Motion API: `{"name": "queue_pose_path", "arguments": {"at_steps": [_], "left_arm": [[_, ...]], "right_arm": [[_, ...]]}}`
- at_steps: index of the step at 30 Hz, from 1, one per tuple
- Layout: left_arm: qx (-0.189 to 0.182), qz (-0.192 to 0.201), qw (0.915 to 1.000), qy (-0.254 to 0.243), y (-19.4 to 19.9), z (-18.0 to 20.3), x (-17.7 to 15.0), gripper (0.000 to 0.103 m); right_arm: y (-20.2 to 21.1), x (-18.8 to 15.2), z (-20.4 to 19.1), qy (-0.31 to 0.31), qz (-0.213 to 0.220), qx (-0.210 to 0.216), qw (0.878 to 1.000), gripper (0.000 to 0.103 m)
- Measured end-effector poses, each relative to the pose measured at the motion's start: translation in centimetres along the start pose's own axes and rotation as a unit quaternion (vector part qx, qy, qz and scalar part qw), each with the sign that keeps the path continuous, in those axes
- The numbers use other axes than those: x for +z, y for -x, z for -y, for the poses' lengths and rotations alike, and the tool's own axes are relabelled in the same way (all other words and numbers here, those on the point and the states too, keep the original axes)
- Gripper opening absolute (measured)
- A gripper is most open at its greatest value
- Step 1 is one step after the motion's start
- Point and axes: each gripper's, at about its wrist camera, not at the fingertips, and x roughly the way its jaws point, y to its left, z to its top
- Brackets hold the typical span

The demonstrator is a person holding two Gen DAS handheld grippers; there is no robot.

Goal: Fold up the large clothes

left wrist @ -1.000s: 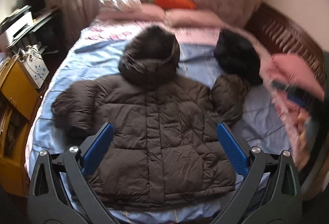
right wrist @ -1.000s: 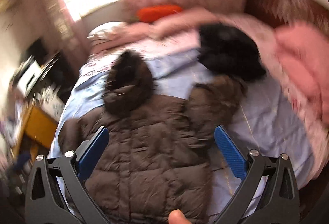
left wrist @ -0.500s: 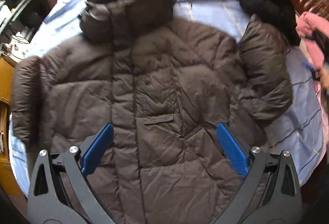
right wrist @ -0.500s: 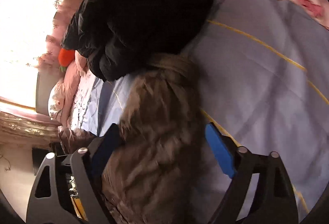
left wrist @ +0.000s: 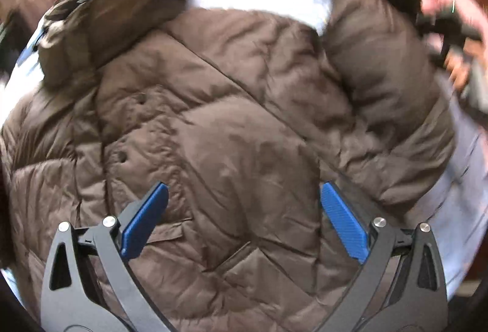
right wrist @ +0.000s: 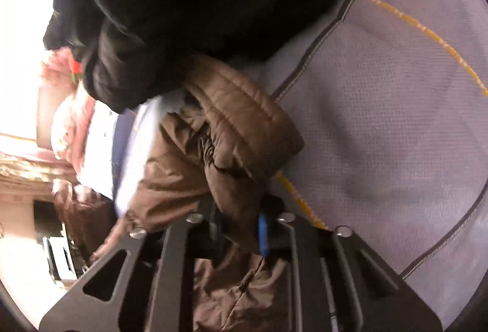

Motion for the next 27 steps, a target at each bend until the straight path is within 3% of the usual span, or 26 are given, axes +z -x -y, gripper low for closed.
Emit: {"name": "queue_pose_path", "arguments": {"at_steps": [3, 6, 10, 12, 15, 18, 19, 20, 21, 22, 23, 25, 27], "left_arm": [[0.039, -0.004, 0.9982, -0.044, -0.7, 1.2, -0.3, 0.101], [0.053, 0.002, 0.9972, -0.052, -0.9, 1.7, -0.4, 0.101], [0.055, -0.021, 0.9974, -0.042, -1.7, 1.7, -0.5, 0.101], [0.050, -0.040, 0.9977, -0.021, -2.3, 1.6, -0.3, 0.101], [0.047, -0.049, 0.9976, -0.007, -2.5, 1.4, -0.1, 0.101], [0.045, -0.047, 0.9979, 0.000, -1.7, 1.9, -0.3, 0.101], [0.048, -0.043, 0.9979, -0.001, -1.2, 2.2, -0.3, 0.101], [0.049, -0.034, 0.9982, -0.001, -0.4, 2.5, -0.3, 0.101], [0.047, -0.019, 0.9987, -0.001, 0.8, 2.8, -0.3, 0.101], [0.045, -0.005, 0.9990, -0.002, 1.7, 3.1, -0.1, 0.101], [0.040, 0.018, 0.9990, -0.004, 2.8, 3.6, 0.1, 0.101], [0.030, 0.064, 0.9974, -0.018, 4.6, 4.7, 0.6, 0.101], [0.031, 0.084, 0.9953, -0.035, 5.2, 5.9, 0.7, 0.101]], "right_arm": [[2.8, -0.2, 0.1, -0.009, 0.031, -0.039, 0.999, 0.011], [8.1, -0.8, 1.1, -0.025, 0.087, -0.095, 0.991, 0.011], [17.2, -2.5, 1.6, -0.020, 0.176, -0.173, 0.969, 0.011], [20.5, -5.1, 3.5, -0.022, 0.193, -0.199, 0.961, 0.011], [20.4, -7.3, 8.8, -0.047, 0.148, -0.216, 0.964, 0.011], [17.8, -6.3, 15.9, -0.138, 0.073, -0.144, 0.977, 0.013], [17.0, -5.8, 16.7, -0.143, 0.051, -0.142, 0.978, 0.021], [17.0, -5.4, 17.5, -0.150, 0.024, -0.136, 0.979, 0.035], [17.8, -5.2, 17.8, -0.158, 0.028, -0.124, 0.979, 0.047], [18.9, -5.3, 18.0, -0.159, 0.042, -0.115, 0.980, 0.079], [20.3, -5.1, 17.8, -0.155, 0.065, -0.111, 0.979, 0.100], [23.5, -4.6, 17.9, -0.135, 0.117, -0.117, 0.977, 0.102], [25.1, -4.4, 19.1, -0.137, 0.136, -0.113, 0.975, 0.102]]}}
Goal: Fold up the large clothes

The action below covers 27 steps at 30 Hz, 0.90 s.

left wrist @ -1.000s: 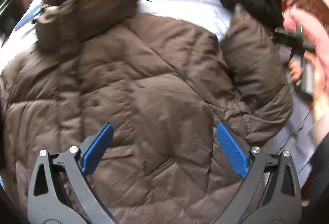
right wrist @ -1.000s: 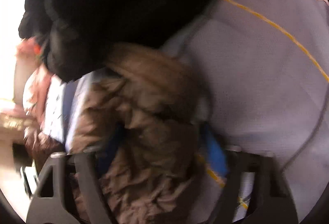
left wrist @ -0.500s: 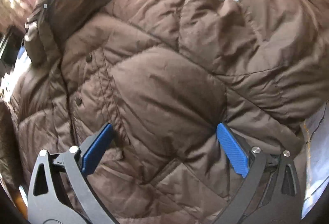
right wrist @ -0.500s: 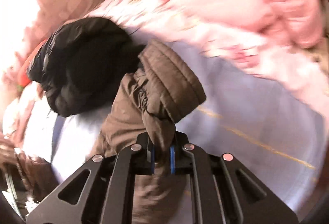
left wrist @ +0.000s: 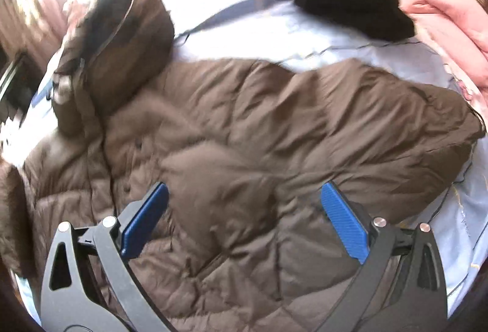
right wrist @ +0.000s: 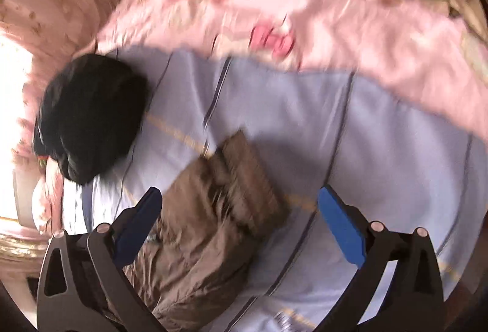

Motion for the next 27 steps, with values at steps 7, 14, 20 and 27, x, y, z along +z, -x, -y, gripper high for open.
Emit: {"name": "queue_pose_path", "arguments": {"at_steps": [7, 14, 20, 27], "left_arm": [[-0.043, -0.112, 0.9927, -0.013, -6.1, 2.7, -1.9, 0.101], [-0.019, -0.136, 0.9902, -0.027, -8.2, 5.0, -2.2, 0.101], [-0.040, -0.142, 0.9890, -0.010, -7.7, 3.4, -1.0, 0.101], [-0.055, -0.099, 0.9933, 0.023, -5.9, 1.0, 0.9, 0.101]], "right_arm": [[-4.5, -0.7, 1.8, -0.018, -0.103, 0.013, 0.994, 0.063], [-5.7, -2.2, 1.5, -0.022, -0.092, -0.122, 0.988, 0.013], [-3.6, -2.4, 0.5, -0.035, -0.100, -0.067, 0.992, 0.056], [-0.7, -3.0, 0.1, -0.046, -0.100, 0.002, 0.994, 0.102]]}}
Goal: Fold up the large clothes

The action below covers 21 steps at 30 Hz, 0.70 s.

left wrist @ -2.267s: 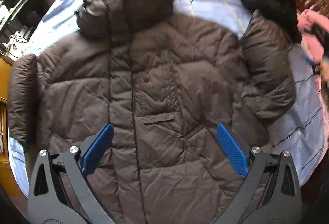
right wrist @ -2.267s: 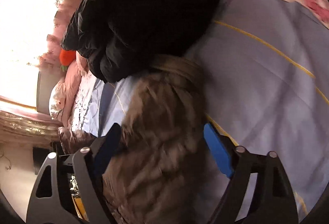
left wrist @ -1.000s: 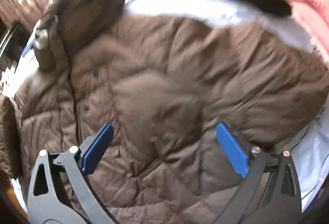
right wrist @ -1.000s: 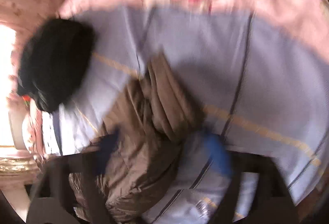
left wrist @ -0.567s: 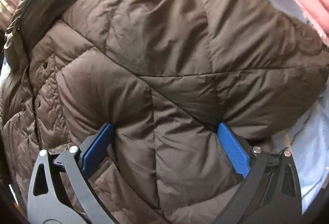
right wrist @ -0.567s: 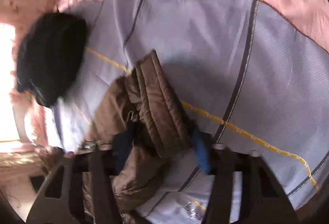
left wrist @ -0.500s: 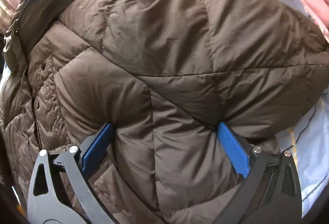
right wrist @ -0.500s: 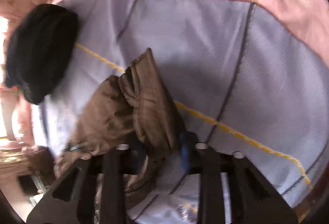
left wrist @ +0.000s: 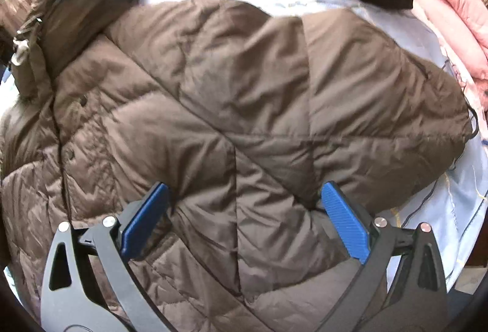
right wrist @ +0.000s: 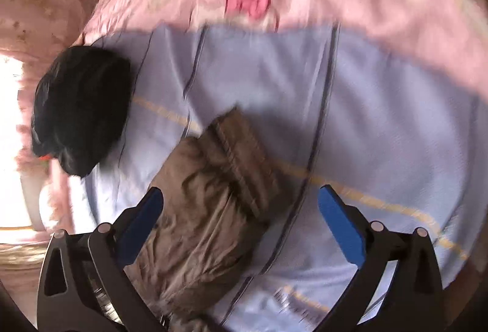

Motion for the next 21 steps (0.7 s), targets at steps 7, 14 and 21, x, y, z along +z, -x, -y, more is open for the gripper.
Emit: {"name": "queue_pose_path", "arguments": {"at_steps": [7, 14, 21], "left_arm": [[0.029, -0.038, 0.9983, -0.033, -2.8, 1.2, -1.7, 0.101], [0.019, -0.048, 0.9984, -0.023, -1.9, 0.8, -1.4, 0.101], [0.092, 0.010, 0.9896, 0.110, 7.1, -10.6, -0.4, 0.101]], "right_arm": [[-6.5, -2.6, -0.8, 0.015, -0.089, -0.031, 0.995, 0.075], [-1.8, -6.1, -11.1, 0.146, 0.053, -0.007, 0.988, 0.006], [7.7, -19.3, -25.7, 0.381, 0.154, 0.125, 0.903, 0.006]]}}
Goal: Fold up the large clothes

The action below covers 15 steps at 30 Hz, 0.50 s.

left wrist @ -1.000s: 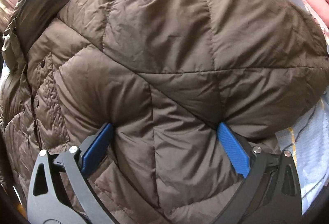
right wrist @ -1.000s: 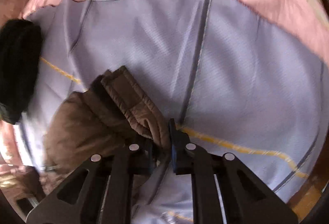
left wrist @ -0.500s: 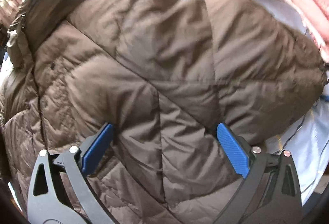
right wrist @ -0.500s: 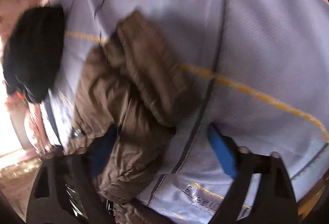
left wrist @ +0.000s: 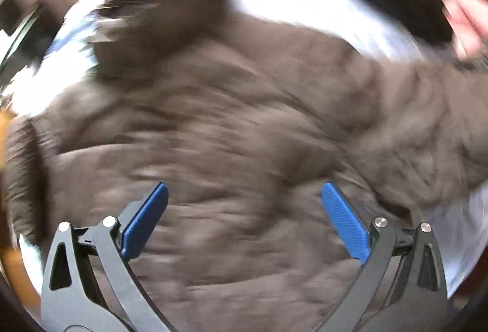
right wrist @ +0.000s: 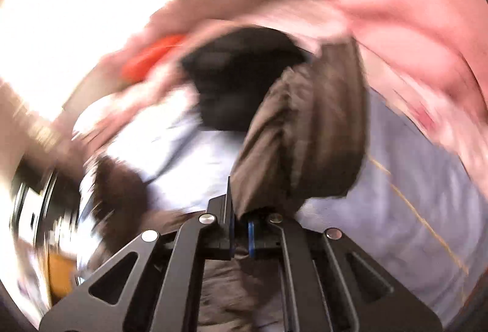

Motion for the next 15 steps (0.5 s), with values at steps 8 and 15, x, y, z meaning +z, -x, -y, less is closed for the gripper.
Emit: {"name": "queue_pose_path", "arguments": {"at_steps": [8, 15], "left_arm": [[0.040, 0.015, 0.9843, 0.171, 3.5, -16.4, -0.7, 0.101], [0.067, 0.028, 0.9687, 0.237, 5.7, -24.6, -2.8, 0.101]], "right_arm": [[-1.6, -11.8, -21.2, 0.182, -0.095, 0.176, 0.963, 0.006], [-6.8, -19.6, -28.9, 0.265, -0.156, 0.157, 0.939, 0.098]]}}
